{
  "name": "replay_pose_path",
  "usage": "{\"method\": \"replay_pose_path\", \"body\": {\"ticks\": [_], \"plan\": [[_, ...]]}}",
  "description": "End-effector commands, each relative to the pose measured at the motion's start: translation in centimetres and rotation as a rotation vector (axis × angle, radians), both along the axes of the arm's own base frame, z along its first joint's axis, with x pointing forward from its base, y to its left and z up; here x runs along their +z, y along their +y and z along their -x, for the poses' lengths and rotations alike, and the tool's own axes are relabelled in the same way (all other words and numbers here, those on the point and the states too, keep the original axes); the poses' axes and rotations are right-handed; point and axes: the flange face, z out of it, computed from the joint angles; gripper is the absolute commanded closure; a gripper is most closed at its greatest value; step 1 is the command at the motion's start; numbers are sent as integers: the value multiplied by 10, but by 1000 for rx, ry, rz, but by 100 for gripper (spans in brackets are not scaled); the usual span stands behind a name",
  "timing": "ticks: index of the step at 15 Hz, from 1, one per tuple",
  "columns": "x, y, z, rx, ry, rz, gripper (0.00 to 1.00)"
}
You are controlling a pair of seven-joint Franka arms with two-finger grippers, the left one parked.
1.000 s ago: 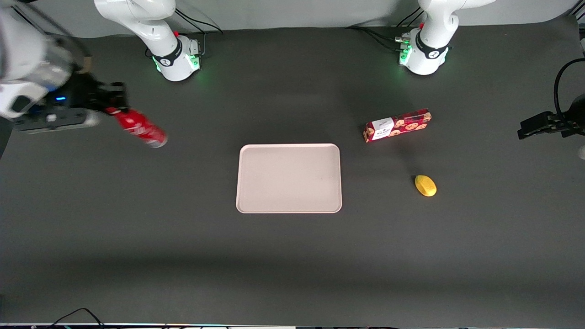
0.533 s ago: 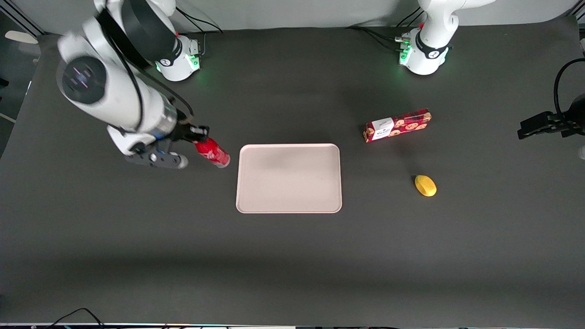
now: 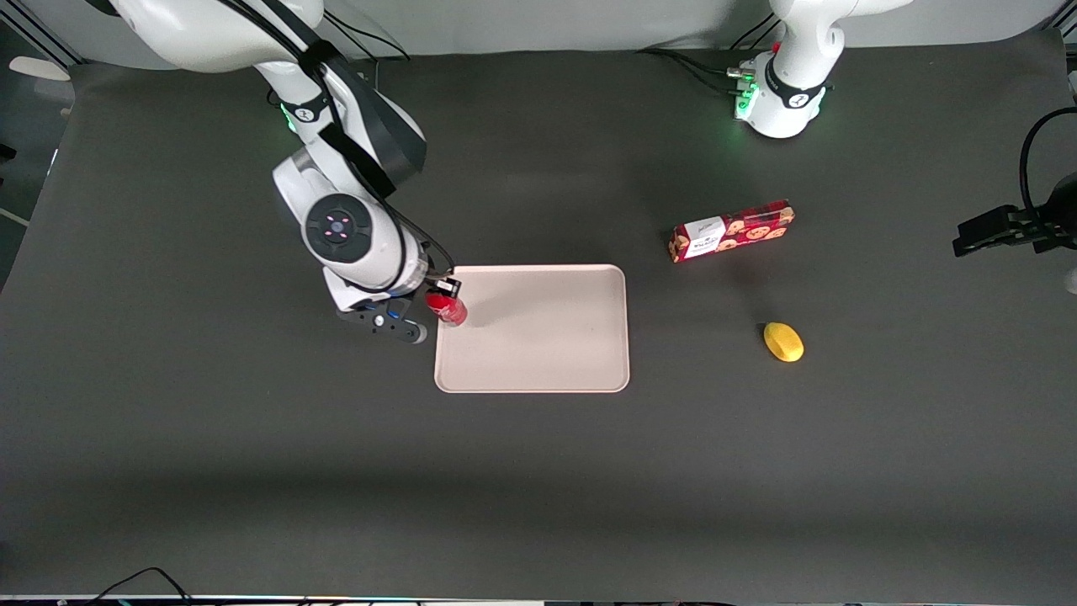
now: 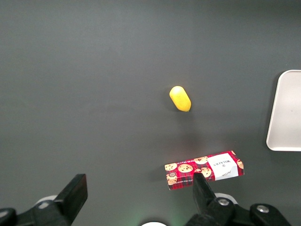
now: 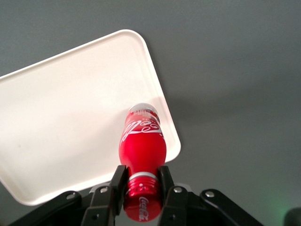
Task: Place coke bottle on tray
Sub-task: 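Stand the bottle upright and lower it onto the tray's corner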
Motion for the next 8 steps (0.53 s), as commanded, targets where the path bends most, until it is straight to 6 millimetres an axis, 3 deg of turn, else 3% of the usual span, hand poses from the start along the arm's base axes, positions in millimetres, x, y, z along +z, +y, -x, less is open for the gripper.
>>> {"method": "replay_pose_path", "body": {"ticks": [1,3,4,6,7,8], "plan": [[-23,6,0,-38,-41,8,98],[-37,8,0,-49,-62,14,96],[-39,8,0,-46,-66,21,90],[-43,10,0,-43,-59,21,54],[-43,9,-1,-48,-59,22,20],[-41,8,-2,-49,-60,21,14]]}}
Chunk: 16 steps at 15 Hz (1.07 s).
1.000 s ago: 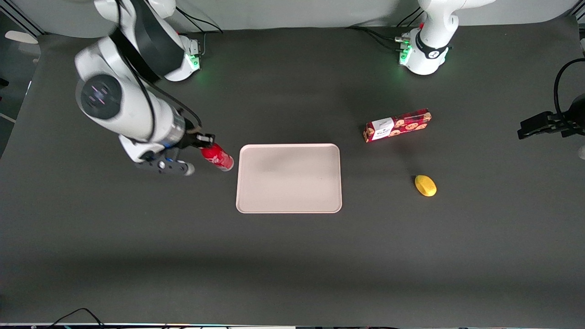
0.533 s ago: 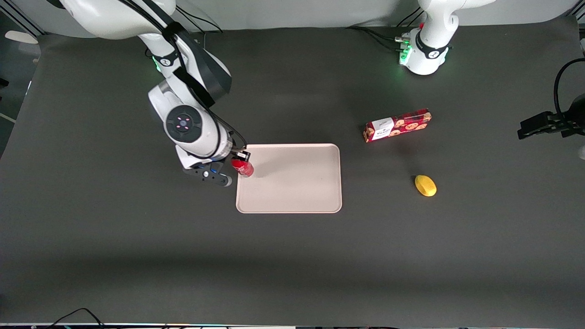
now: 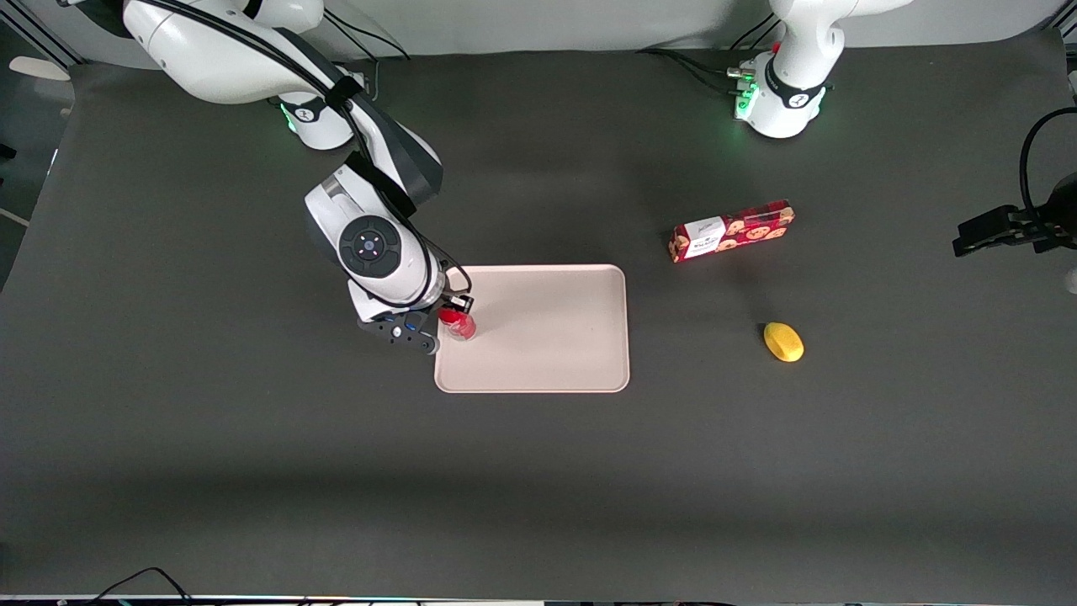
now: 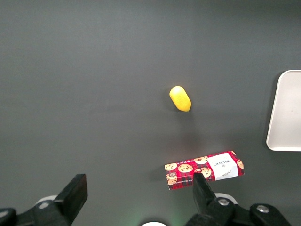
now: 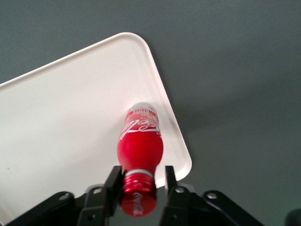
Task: Place coke bottle on tray
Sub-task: 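Stand the bottle upright and lower it onto the tray's corner, then open the right gripper and withdraw it up from the bottle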
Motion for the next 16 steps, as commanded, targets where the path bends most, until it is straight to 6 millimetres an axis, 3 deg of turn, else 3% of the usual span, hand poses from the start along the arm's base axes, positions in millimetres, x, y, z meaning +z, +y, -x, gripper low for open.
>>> {"method": "replay_pose_path", "body": {"ticks": [1,3,6,7,10,13,15,16], "plan": [[14,2,-3,-20,-39,12,11],[51,1,-7,-19,-69,18,7],[148,-11,-14,6,-100,42,6],[182,-18,-13,31,-101,52,0],[269,-54,0,140,-86,80,0],[335,-121,17,234,-121,107,0],[356,-181,23,256,-116,84,0],[356,-209,25,254,-108,73,0]]}}
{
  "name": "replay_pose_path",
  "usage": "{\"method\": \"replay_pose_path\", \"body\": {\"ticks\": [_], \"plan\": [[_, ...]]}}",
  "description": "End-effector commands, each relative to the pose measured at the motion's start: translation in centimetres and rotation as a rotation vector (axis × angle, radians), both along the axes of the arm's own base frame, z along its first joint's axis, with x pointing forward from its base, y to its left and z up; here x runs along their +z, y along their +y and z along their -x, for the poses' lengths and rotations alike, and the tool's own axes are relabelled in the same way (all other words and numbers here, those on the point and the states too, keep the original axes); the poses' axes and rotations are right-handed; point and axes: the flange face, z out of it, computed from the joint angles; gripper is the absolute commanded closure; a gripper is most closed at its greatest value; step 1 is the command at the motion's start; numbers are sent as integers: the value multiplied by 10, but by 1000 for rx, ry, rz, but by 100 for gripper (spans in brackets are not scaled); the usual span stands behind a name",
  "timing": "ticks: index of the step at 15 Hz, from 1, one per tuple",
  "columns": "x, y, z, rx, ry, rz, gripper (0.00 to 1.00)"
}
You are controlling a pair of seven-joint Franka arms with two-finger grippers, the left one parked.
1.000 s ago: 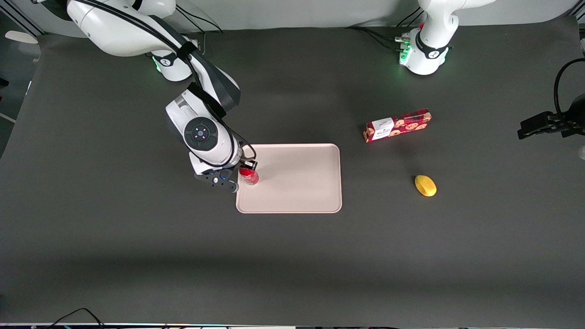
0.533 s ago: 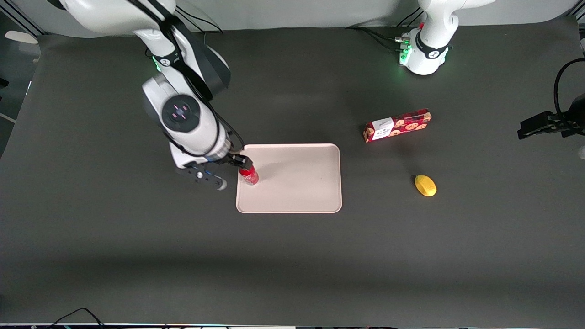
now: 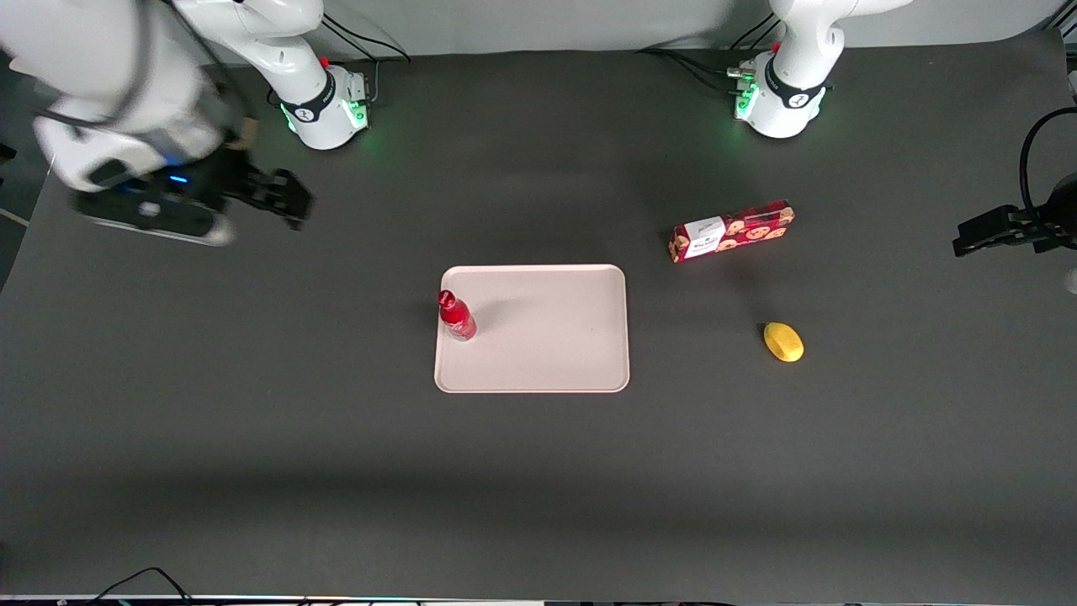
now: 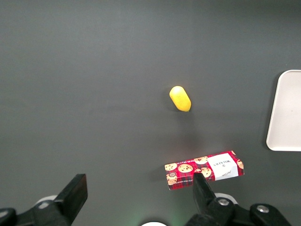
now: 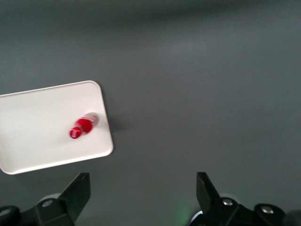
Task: Place coke bottle on tray
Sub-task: 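Open the right gripper and withdraw it up from the bottle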
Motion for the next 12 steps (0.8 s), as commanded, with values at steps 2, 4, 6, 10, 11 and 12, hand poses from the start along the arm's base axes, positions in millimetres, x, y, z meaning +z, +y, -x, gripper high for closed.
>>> {"method": "replay_pose_path", "body": {"ticks": [2,4,6,10,11,12], "plan": [[7,-118,16,58,21,-24,0],[-18,-155,23,62,3,-34,0],[-51,-168,31,75,-34,-40,0],[-58,-165,21,61,-38,-109,0],[-54,-175,16,38,-45,-137,0],[-53,-180,15,25,-49,-159,0]]}}
